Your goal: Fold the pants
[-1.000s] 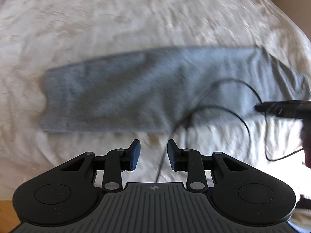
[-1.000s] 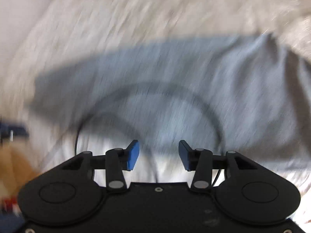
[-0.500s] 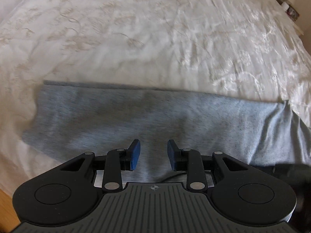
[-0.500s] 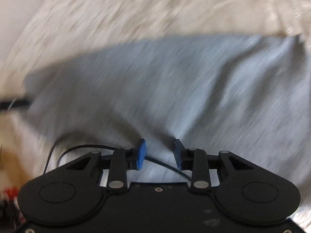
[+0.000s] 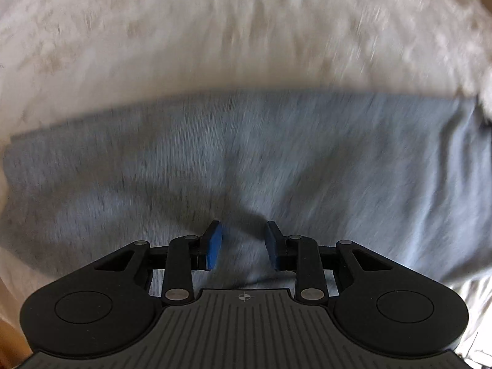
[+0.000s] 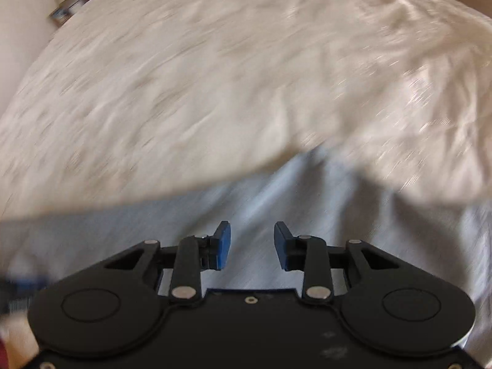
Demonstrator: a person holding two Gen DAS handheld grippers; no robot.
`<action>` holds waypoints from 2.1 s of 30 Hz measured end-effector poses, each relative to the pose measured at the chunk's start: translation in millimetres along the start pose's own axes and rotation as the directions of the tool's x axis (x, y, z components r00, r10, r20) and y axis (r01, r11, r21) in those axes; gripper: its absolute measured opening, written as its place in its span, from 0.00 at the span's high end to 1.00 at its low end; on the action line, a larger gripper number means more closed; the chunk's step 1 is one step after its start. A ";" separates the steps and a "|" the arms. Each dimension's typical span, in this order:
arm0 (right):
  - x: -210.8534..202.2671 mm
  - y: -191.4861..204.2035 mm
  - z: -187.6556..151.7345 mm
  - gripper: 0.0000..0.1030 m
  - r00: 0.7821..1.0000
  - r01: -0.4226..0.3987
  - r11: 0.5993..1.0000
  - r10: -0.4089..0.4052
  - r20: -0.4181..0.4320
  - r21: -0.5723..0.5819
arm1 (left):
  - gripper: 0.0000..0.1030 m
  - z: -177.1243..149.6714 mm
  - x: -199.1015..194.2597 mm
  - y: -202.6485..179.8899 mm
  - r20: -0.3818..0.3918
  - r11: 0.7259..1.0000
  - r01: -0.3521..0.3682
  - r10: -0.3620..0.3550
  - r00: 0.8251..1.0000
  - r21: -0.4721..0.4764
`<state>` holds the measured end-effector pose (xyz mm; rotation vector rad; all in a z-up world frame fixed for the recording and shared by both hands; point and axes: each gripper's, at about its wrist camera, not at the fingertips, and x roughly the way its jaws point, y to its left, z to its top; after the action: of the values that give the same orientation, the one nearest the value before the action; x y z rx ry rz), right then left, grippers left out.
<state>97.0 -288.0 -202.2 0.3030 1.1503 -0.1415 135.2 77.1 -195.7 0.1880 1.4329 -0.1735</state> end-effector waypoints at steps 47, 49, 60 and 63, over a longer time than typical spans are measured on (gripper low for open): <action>-16.5 325.8 -60.0 0.65 0.940 -0.330 0.758 0.318 -0.123 -0.562 | 0.62 -121.3 -26.4 233.5 0.186 0.922 -0.012 0.091 0.978 -0.387; -10.9 347.4 -53.7 0.65 0.935 -0.338 0.720 0.330 -0.130 -0.606 | 0.61 -123.7 -16.3 241.4 0.187 0.922 0.029 0.048 0.981 -0.385; 49.2 461.1 -48.3 0.66 0.911 -0.393 0.458 0.310 -0.270 -0.797 | 0.59 -129.0 -13.4 255.1 0.237 0.904 0.119 -0.020 0.971 -0.411; 67.9 473.1 -46.3 0.66 0.904 -0.414 0.406 0.285 -0.318 -0.815 | 0.59 -130.0 -13.3 256.6 0.245 0.903 0.130 -0.028 0.969 -0.410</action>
<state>209.1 178.9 -204.2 -0.3925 1.1171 0.8737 67.4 356.9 -192.8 -0.2446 1.2095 0.0519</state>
